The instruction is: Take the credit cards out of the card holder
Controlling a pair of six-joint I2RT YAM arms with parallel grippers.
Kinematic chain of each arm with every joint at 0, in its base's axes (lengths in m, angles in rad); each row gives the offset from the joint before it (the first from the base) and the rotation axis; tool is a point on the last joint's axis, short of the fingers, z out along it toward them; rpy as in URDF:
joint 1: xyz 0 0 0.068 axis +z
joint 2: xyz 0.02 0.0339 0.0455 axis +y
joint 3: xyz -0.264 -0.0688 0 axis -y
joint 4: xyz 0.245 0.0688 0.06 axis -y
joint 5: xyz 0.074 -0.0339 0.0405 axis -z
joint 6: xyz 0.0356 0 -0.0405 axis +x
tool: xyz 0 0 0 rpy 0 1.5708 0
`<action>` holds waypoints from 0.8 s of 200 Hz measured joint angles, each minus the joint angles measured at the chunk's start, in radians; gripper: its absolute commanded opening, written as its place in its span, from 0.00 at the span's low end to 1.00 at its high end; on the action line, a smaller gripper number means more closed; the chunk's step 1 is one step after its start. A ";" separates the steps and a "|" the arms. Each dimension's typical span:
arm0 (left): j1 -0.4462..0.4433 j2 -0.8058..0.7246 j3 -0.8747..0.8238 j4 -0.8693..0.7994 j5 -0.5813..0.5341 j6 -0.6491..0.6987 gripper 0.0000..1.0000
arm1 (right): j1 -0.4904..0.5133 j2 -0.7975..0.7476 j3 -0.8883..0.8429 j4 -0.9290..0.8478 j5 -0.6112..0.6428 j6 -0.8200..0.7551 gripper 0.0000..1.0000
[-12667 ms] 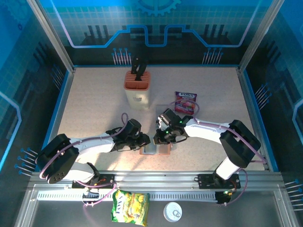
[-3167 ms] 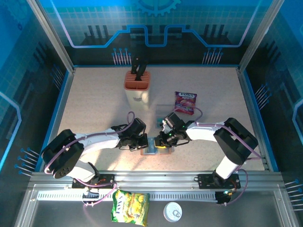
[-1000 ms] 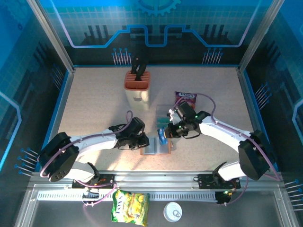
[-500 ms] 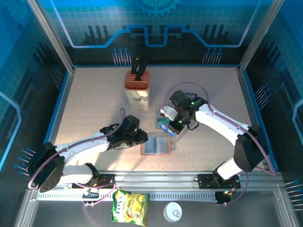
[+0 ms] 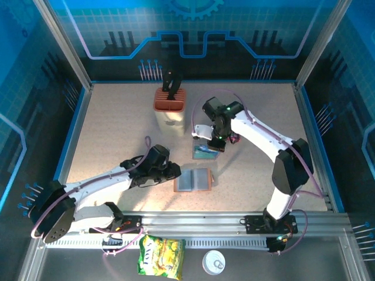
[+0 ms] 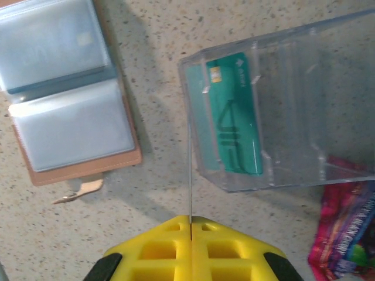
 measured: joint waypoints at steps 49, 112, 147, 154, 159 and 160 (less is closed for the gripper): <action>0.002 -0.032 -0.014 -0.007 -0.008 -0.016 0.27 | -0.042 0.137 0.196 -0.063 -0.012 -0.065 0.00; 0.006 -0.050 -0.022 -0.012 -0.015 -0.018 0.26 | -0.076 0.304 0.389 -0.137 -0.056 -0.104 0.00; 0.006 -0.067 -0.031 -0.017 -0.016 -0.033 0.27 | -0.084 0.361 0.423 -0.166 -0.077 -0.116 0.00; 0.006 -0.069 -0.034 -0.018 -0.016 -0.037 0.27 | -0.086 0.371 0.423 -0.169 -0.079 -0.117 0.00; 0.006 -0.069 -0.036 -0.018 -0.016 -0.039 0.27 | -0.087 0.378 0.423 -0.171 -0.082 -0.118 0.00; 0.006 -0.069 -0.036 -0.018 -0.016 -0.041 0.27 | -0.088 0.379 0.424 -0.171 -0.083 -0.118 0.00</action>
